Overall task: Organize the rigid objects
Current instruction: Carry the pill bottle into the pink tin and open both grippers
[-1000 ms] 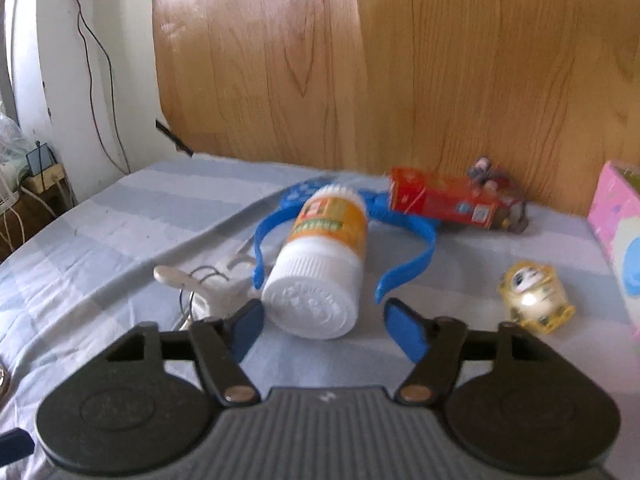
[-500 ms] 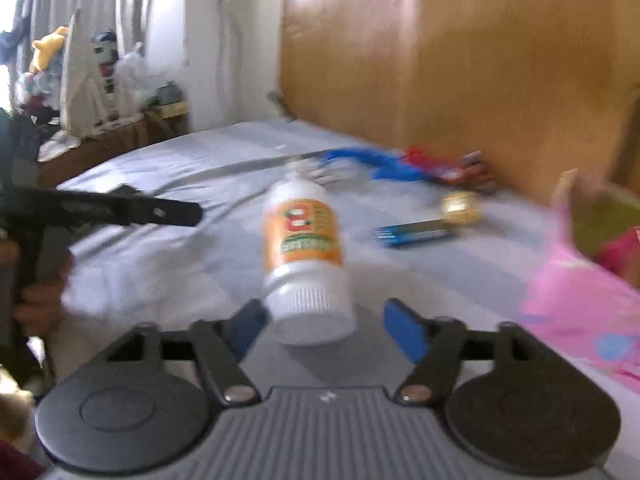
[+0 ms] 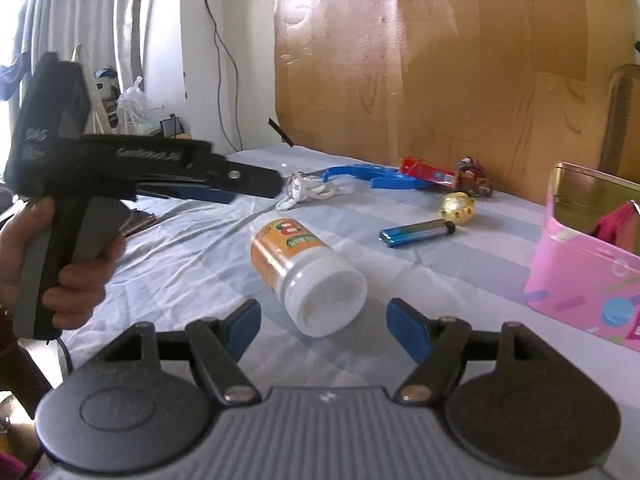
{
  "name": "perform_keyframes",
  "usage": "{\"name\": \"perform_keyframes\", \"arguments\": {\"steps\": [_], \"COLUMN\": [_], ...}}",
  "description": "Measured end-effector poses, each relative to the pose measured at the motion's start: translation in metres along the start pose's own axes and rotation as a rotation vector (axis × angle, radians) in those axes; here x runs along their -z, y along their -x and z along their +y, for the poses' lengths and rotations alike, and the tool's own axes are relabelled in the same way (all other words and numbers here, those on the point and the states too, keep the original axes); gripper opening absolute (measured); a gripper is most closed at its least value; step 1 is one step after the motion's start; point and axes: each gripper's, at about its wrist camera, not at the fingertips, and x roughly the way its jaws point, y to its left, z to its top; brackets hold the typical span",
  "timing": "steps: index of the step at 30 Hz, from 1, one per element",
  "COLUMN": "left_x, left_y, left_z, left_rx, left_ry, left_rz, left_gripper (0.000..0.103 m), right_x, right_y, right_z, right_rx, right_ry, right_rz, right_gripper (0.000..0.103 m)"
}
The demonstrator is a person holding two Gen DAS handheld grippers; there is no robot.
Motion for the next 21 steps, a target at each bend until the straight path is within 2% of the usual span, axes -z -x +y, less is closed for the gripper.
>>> {"name": "perform_keyframes", "arguments": {"steps": [4,5,6,7,9,11,15,18,21], "left_x": [0.007,0.010,0.012,0.013,0.008,-0.003,-0.035,-0.055,-0.062], "left_y": [-0.018,-0.023,-0.026,-0.026,-0.023,-0.020,-0.037,-0.069,-0.110], "left_z": [0.000,0.001,0.004,0.006,0.003,-0.005,-0.056,-0.104,-0.145], "left_rx": [0.053,0.072,0.129,0.121,0.104,0.124,0.187,0.243,0.282], "left_ry": [-0.014,-0.006,0.028,0.057,0.080,0.084,-0.012,-0.088,-0.137], "left_rz": [0.063,0.085,0.099,0.099,0.088,0.063,0.031,0.031,0.068], "left_gripper": [0.084,0.079,0.070,0.067,0.064,0.064,0.064,0.064,0.064], "right_x": [-0.003,-0.003,-0.004,-0.005,-0.007,-0.011,-0.024,-0.027,-0.026], "right_y": [-0.016,-0.022,-0.028,-0.034,-0.035,-0.026,0.007,0.032,0.053], "right_z": [0.005,0.004,0.004,0.003,0.003,0.006,-0.017,-0.056,-0.101], "right_rx": [-0.005,-0.003,-0.004,-0.015,-0.033,0.000,0.078,0.156,0.223], "right_ry": [0.037,0.049,0.056,0.055,0.055,0.084,0.073,0.041,-0.003], "right_rz": [0.032,0.044,0.058,0.073,0.066,0.032,-0.049,-0.083,-0.079], "right_gripper": [0.072,0.071,0.070,0.060,0.059,0.059,0.059,0.059,0.059]}}
